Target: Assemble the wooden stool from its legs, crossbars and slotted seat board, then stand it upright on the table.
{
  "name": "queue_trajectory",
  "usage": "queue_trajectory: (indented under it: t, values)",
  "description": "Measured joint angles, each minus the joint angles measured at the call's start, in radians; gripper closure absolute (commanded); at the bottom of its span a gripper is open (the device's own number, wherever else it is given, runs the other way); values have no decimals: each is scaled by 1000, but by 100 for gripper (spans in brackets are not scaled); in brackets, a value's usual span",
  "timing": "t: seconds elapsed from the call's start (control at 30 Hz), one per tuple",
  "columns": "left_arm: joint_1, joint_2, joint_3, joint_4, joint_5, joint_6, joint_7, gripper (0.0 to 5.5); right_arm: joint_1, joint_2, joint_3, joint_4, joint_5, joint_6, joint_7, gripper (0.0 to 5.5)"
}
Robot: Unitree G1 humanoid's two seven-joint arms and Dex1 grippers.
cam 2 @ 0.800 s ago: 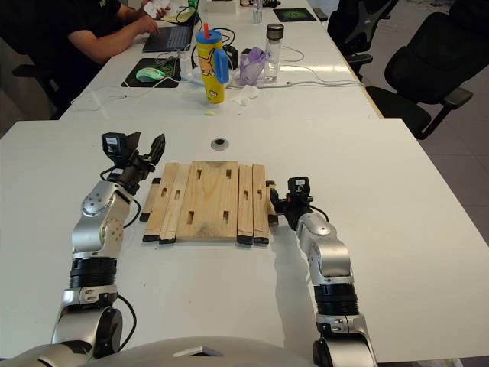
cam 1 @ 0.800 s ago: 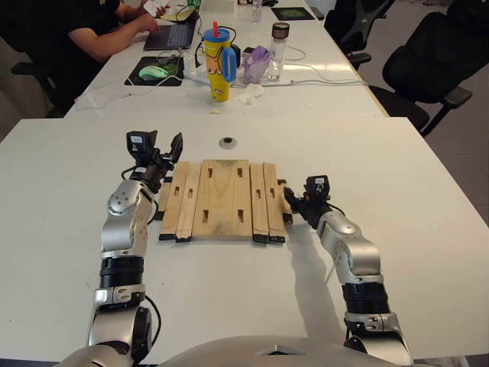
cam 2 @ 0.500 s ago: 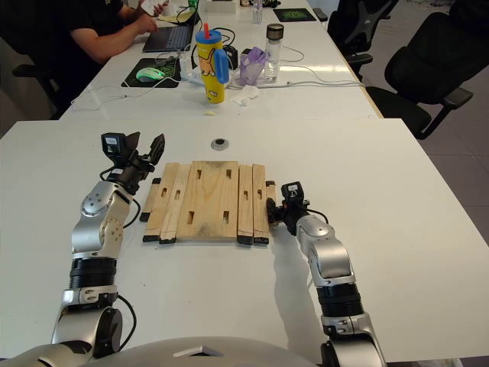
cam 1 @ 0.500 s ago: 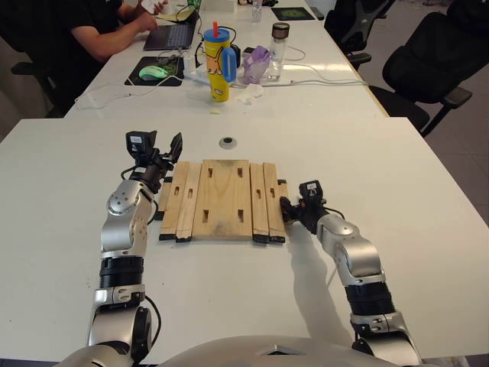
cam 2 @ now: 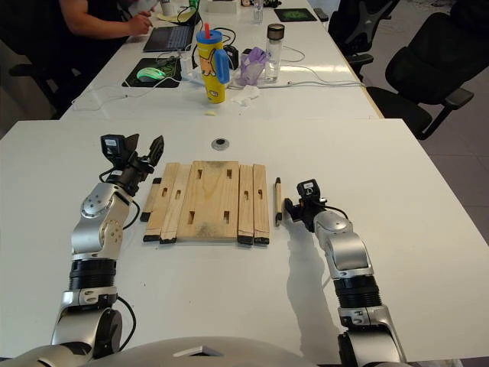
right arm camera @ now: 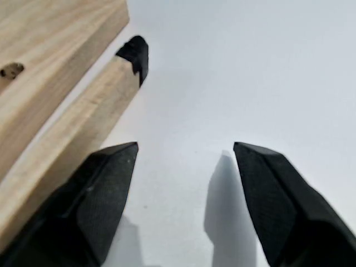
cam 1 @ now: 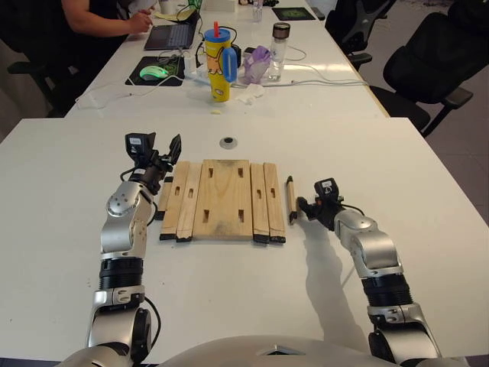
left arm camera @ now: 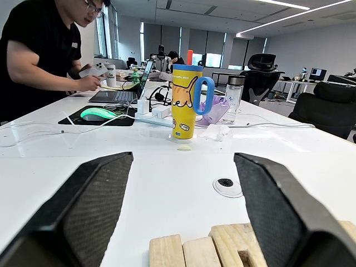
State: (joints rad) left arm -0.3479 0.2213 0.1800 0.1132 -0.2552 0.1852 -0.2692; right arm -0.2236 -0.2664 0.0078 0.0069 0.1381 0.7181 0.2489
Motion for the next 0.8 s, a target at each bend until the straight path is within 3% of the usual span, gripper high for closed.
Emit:
queue_trajectory:
  t: [0.37, 0.6, 0.8]
  values:
    - [1, 0, -2, 0, 1, 0, -1, 210, 4, 55, -93, -68, 34, -40, -74, 232]
    - [1, 0, -3, 0, 1, 0, -1, 210, 4, 177, -117, -145, 208, 112, -45, 232]
    - [1, 0, -3, 0, 1, 1, -1, 210, 14, 157, -94, -165, 209, 181, -60, 232]
